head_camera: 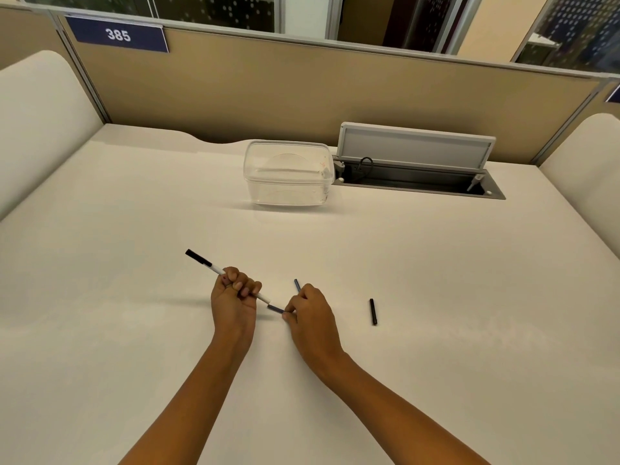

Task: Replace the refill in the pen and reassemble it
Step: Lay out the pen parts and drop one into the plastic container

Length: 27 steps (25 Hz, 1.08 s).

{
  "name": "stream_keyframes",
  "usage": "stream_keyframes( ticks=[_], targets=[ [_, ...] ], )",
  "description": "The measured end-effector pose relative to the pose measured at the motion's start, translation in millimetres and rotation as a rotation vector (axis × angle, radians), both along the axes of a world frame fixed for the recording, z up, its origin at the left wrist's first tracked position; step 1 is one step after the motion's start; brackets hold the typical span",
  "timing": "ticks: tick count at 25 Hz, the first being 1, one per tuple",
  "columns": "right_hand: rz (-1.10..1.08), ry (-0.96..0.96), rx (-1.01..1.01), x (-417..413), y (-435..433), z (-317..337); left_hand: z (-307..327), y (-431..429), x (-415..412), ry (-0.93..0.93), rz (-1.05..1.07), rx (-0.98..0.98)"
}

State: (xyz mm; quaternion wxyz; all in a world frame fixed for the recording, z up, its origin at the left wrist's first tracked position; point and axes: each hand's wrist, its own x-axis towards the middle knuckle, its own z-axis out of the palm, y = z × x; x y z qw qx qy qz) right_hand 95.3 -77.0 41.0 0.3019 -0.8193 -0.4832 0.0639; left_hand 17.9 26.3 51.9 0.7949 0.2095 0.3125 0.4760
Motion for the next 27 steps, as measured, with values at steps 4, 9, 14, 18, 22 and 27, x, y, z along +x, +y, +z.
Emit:
stream_keyframes(
  ticks=[4, 9, 14, 18, 22, 27],
  targets=[
    [-0.007, -0.007, -0.004, -2, -9, -1, 0, 0, -1, -0.002, 0.005, -0.028],
    [-0.015, 0.074, -0.023, -2, -31, -4, 0, 2, -1, 0.0, 0.006, -0.063],
    [-0.144, 0.201, 0.061, 14, -26, 2, 0, 0, 0, 0.021, 0.01, -0.071],
    [-0.192, 0.143, 0.0, 25, -19, 0, -1, -1, -1, 0.033, 0.009, -0.075],
    [-0.16, 0.061, -0.069, 28, -16, 0, 1, -1, -2, 0.03, 0.009, -0.082],
    [-0.201, 0.074, -0.085, 28, -17, -3, 2, -3, -2, 0.009, -0.001, -0.089]
  ],
)
